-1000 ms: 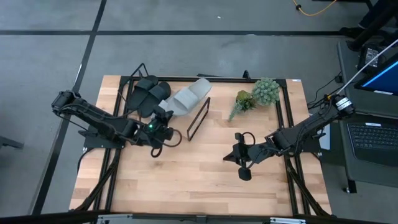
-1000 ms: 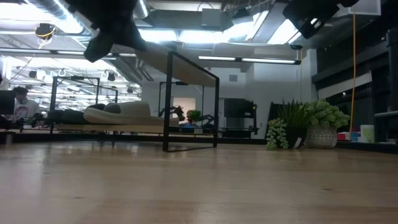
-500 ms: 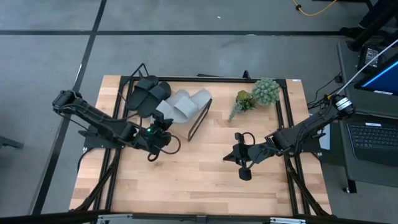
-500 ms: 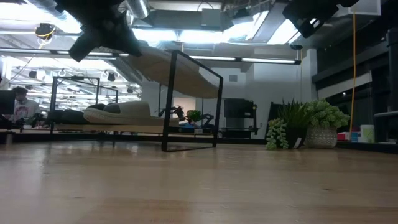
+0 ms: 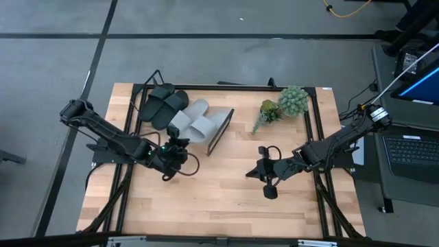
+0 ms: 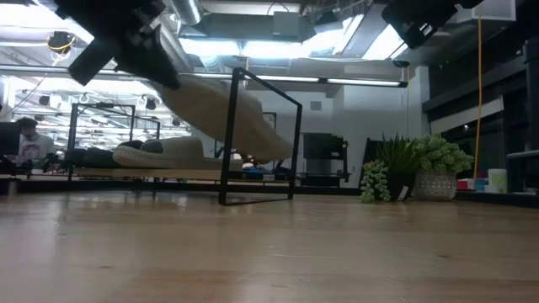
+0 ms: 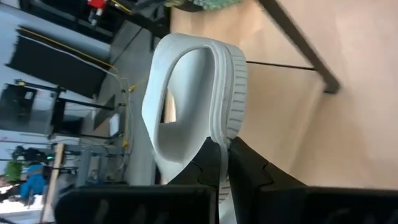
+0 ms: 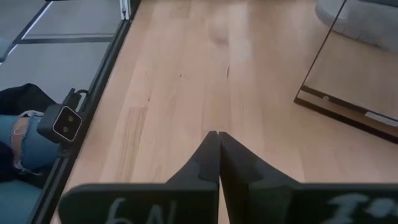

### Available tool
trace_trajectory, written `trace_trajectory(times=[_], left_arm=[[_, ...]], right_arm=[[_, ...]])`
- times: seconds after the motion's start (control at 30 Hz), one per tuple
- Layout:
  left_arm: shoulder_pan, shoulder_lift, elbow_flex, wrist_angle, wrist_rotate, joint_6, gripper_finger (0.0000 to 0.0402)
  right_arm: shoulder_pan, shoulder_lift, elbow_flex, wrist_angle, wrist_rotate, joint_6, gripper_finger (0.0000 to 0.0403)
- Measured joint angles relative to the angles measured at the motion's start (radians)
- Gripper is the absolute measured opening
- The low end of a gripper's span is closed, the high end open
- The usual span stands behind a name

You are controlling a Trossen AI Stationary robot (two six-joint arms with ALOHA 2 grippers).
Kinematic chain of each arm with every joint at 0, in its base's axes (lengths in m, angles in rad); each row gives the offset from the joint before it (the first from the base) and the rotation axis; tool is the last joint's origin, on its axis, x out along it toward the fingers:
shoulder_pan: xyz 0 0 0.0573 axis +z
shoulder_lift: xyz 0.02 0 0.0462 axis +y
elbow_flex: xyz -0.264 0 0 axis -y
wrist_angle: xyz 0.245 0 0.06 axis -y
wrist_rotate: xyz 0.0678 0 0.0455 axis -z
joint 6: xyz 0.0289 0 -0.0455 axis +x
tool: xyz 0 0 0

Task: Pick and place slides into the shelf
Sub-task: Put the gray slipper on the shelf

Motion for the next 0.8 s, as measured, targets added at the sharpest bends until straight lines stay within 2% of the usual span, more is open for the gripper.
trace_trajectory(times=[0.2,0.3,0.4,0.8], left_arm=[[0.0,0.101,0.0,0.0,0.04,-0.023,0.0007],[-0.001,0.136,0.0,0.0,-0.01,-0.044,0.0007],[0.0,0.135,0.0,0.001,-0.056,-0.086,0.0007],[0.008,0.127,0.0,0.0,-0.072,-0.154,0.0007]], right_arm=[[0.0,0.0,0.001,0.038,0.0,-0.036,0.0005],[0.0,0.0,0.001,0.046,0.0,-0.04,0.0005],[0.0,0.0,0.001,0.045,0.0,-0.038,0.0005],[0.0,0.0,0.001,0.051,-0.001,-0.038,0.0005]])
